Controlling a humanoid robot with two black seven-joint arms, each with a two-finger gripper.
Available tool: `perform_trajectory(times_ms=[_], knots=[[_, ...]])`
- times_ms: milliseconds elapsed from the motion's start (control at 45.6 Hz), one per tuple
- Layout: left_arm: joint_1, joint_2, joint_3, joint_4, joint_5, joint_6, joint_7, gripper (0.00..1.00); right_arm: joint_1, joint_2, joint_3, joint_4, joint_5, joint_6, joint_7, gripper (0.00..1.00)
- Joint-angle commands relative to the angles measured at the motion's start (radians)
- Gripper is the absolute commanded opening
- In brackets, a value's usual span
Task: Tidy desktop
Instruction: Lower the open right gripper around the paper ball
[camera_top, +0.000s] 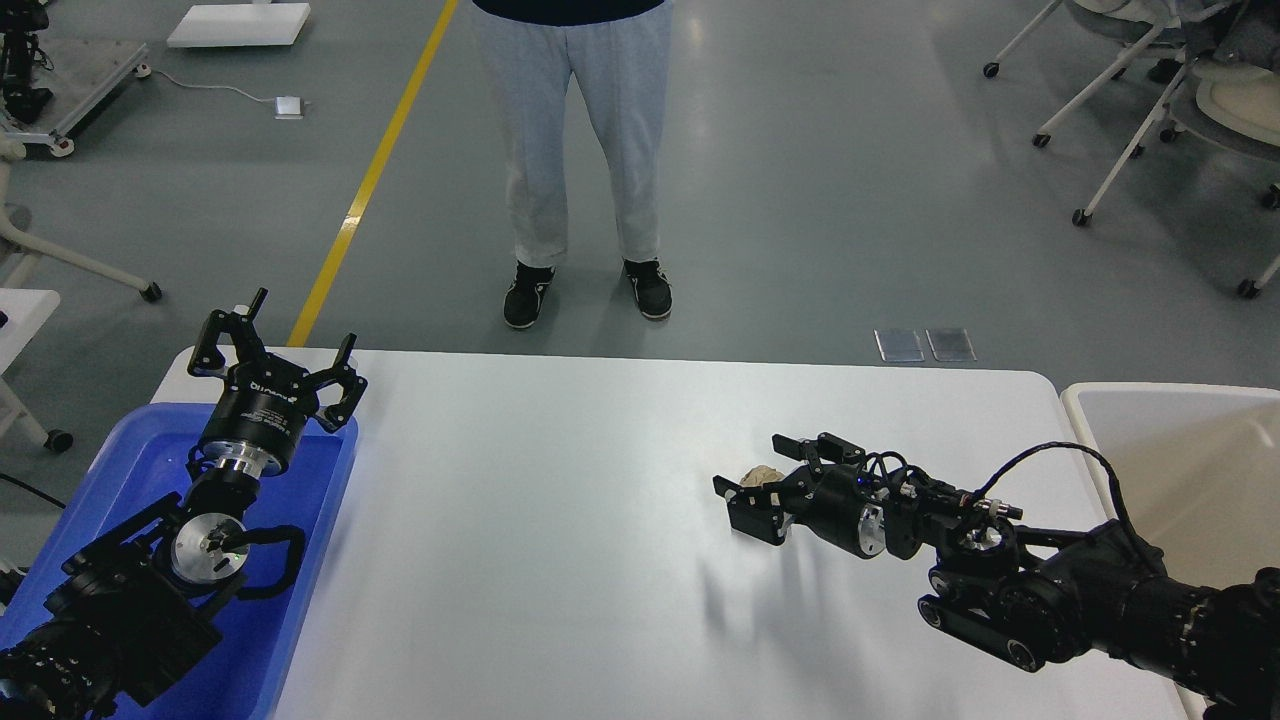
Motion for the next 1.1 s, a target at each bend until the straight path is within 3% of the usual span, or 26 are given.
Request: perform_trajectory(times_ms=[0,571,724,1075], knots=[[0.000,0.000,0.000,0.000,0.000,0.000,0.000,1.00,-0.003,0.055,-0.003,-0.093,0.002,-0.022,0.015,0.99],[0.000,0.000,0.000,0.000,0.000,0.000,0.000,1.00,-0.016,0.169,-0.108,-0.314,0.105,-0.050,0.023,0.99],[0.000,0.000,0.000,0.000,0.000,0.000,0.000,1.00,-0.016,0.170,-0.182,-0.323,0.192,-0.050,0.044,0.99],[0.000,0.000,0.000,0.000,0.000,0.000,0.000,1.00,-0.016,0.179,-0.199,-0.325,0.218,-0.050,0.046,0.99]])
